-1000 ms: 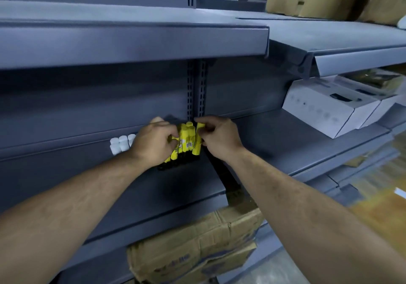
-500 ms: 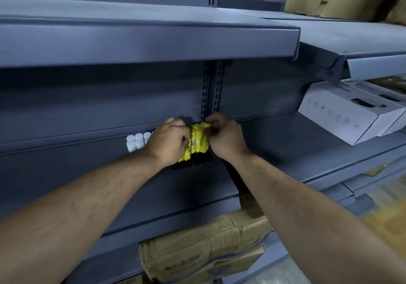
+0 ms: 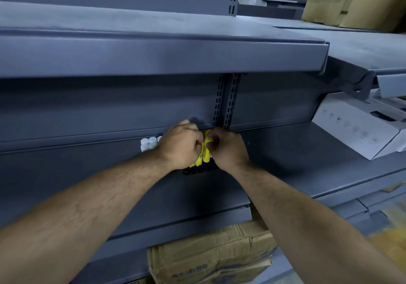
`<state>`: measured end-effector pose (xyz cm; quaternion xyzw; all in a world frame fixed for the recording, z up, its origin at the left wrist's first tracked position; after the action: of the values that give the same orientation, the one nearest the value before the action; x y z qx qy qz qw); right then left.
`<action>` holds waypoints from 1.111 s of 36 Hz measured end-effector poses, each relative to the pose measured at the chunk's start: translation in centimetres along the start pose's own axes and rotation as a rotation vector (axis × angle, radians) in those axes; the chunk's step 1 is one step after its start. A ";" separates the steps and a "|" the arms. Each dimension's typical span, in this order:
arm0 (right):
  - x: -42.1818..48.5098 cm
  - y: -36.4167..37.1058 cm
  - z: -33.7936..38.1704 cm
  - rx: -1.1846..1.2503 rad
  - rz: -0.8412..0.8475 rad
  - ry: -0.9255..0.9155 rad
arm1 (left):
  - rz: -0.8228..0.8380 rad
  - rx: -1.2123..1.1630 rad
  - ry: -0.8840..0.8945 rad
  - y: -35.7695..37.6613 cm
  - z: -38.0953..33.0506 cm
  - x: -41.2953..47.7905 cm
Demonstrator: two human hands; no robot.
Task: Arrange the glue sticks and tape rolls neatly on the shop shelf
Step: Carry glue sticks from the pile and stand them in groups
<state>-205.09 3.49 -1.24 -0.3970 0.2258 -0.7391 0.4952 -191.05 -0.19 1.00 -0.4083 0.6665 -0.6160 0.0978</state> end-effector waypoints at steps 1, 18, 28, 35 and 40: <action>0.1 -0.1 0.0 0.000 0.010 -0.004 | 0.002 0.008 -0.020 -0.5 0.0 0.0; 0.4 0.7 0.6 -0.239 0.149 -0.171 | 0.347 0.185 -0.215 -1.9 0.5 0.1; -0.6 0.4 1.3 -0.473 0.226 -0.240 | 0.371 0.175 -0.253 -1.3 0.5 -0.9; -1.8 -0.6 1.3 -0.563 0.332 -0.237 | 0.359 0.166 -0.296 -2.5 -0.1 -1.7; -2.3 -1.2 1.3 -0.388 0.076 -0.309 | 0.336 0.150 -0.352 -3.6 -0.6 -3.1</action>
<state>-204.27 6.16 -0.39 -0.5840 0.3000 -0.5933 0.4658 -187.92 2.60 3.20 -0.3844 0.6503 -0.5582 0.3430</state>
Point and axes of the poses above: each hand's wrist, its own x-axis towards the middle knuckle, its own y-axis out of the palm, z = x × y, the point moved 4 cm from there along x, towards the middle knuckle, and after that the axes turned 2 degrees about z, right-handed, at the moved point
